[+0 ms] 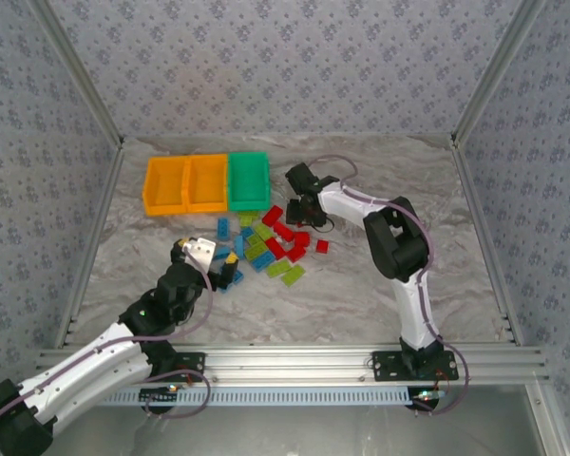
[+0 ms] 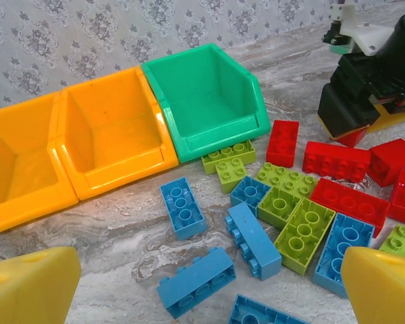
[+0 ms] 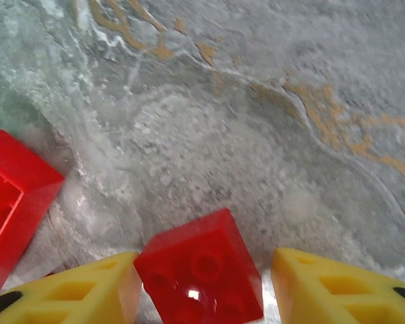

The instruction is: Sort the legos into containers by color

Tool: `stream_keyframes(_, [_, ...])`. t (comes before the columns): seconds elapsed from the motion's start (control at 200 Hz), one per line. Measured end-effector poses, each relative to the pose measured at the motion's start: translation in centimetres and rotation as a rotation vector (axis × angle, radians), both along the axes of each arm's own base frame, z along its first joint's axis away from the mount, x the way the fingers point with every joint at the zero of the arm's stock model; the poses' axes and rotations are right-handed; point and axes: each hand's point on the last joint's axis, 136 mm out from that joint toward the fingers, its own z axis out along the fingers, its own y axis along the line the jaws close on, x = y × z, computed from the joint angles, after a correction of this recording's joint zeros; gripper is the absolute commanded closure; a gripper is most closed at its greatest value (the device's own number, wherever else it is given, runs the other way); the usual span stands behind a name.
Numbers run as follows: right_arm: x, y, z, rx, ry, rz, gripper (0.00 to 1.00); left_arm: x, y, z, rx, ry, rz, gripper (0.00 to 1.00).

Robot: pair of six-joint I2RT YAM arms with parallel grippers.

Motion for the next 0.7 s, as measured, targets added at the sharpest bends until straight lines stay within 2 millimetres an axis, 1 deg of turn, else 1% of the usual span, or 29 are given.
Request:
stream_keyframes(0.155, [0.2,-0.1,0.2,-0.042,-0.030,0.021,0.67,0.0,0.1,0.1,-0.006,-0.005,0.000,0.01])
stream_keyframes(0.245, [0.1,0.0,0.7,-0.055,-0.049,0.037,0.68,-0.1,0.1,0.1,-0.014,-0.006,0.002,0.01])
stream_keyframes(0.31, [-0.3,0.2,1.9,-0.065,-0.079,0.053,0.68,-0.1,0.2,0.1,-0.016,-0.008,0.007,0.01])
stream_keyframes(0.35, [-0.7,0.5,3.2,-0.065,-0.107,0.067,0.69,-0.1,0.3,0.1,-0.018,-0.009,0.014,0.01])
stream_keyframes(0.405, [-1.1,1.4,5.7,-0.054,-0.169,0.093,0.70,0.1,0.7,0.1,-0.023,-0.012,0.040,0.01])
stream_keyframes(0.44, [-1.2,2.6,8.0,-0.026,-0.229,0.114,0.70,0.2,1.1,0.2,-0.027,-0.016,0.064,0.01])
stream_keyframes(0.45, [-1.2,2.8,8.3,-0.023,-0.236,0.117,0.70,0.2,1.2,0.2,-0.028,-0.017,0.070,0.01])
stream_keyframes(0.46, [-1.3,3.3,9.3,-0.007,-0.261,0.124,0.70,0.2,1.2,0.2,-0.028,-0.018,0.075,0.01])
stream_keyframes(0.48, [-1.4,3.9,10.3,0.009,-0.288,0.134,0.70,0.3,1.4,0.2,-0.031,-0.020,0.088,0.01])
stream_keyframes(0.485, [-1.4,3.9,10.3,0.009,-0.288,0.134,0.70,0.3,1.5,0.2,-0.032,-0.021,0.092,0.01])
stream_keyframes(0.5, [-1.3,4.7,11.8,0.031,-0.327,0.146,0.70,0.3,1.7,0.1,-0.033,-0.022,0.104,0.01])
stream_keyframes(0.515, [-1.3,5.1,12.4,0.041,-0.342,0.150,0.70,0.4,1.8,0.1,-0.035,-0.024,0.112,0.01])
stream_keyframes(0.52, [-1.4,5.4,12.9,0.050,-0.356,0.155,0.70,0.4,2.0,0.1,-0.036,-0.024,0.119,0.01])
stream_keyframes(0.575, [-1.0,7.5,15.9,0.104,-0.436,0.177,0.70,0.6,2.6,0.0,-0.049,-0.031,0.155,0.01])
stream_keyframes(0.645, [0.0,9.8,18.3,0.158,-0.516,0.190,0.71,0.7,3.5,-0.2,-0.063,-0.034,0.199,0.01])
stream_keyframes(0.7, [1.4,11.1,19.1,0.181,-0.562,0.190,0.71,0.8,4.1,-0.3,-0.076,-0.038,0.223,0.01])
